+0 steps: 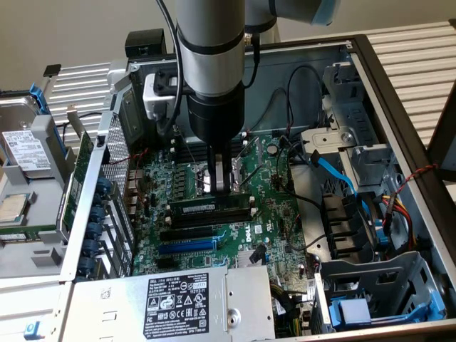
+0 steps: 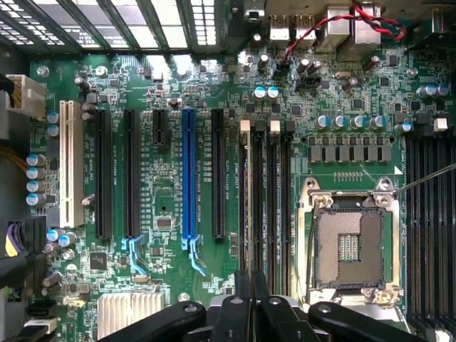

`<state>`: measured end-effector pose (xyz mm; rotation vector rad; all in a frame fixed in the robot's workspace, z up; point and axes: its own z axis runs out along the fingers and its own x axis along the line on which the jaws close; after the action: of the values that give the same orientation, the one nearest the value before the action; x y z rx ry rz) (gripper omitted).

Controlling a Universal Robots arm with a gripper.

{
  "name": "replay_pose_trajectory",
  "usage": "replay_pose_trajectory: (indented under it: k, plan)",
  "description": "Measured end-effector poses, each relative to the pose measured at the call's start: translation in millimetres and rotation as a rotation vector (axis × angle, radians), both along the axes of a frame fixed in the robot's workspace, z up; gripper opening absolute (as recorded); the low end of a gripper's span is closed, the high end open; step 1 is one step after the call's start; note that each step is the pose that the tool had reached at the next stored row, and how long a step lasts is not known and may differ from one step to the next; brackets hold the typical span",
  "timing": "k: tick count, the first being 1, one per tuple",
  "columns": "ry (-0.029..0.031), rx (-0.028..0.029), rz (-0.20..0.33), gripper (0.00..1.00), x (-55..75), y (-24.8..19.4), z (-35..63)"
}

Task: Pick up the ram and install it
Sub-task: 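Insert the ram into the slot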

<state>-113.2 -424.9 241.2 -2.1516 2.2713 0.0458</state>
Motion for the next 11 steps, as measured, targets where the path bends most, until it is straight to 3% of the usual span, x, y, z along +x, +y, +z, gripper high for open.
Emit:
replay_pose_trajectory:
  k: [11]
  plan:
    - [0.0,0.0,-0.001,0.12,-0.5,0.0,-1.8]
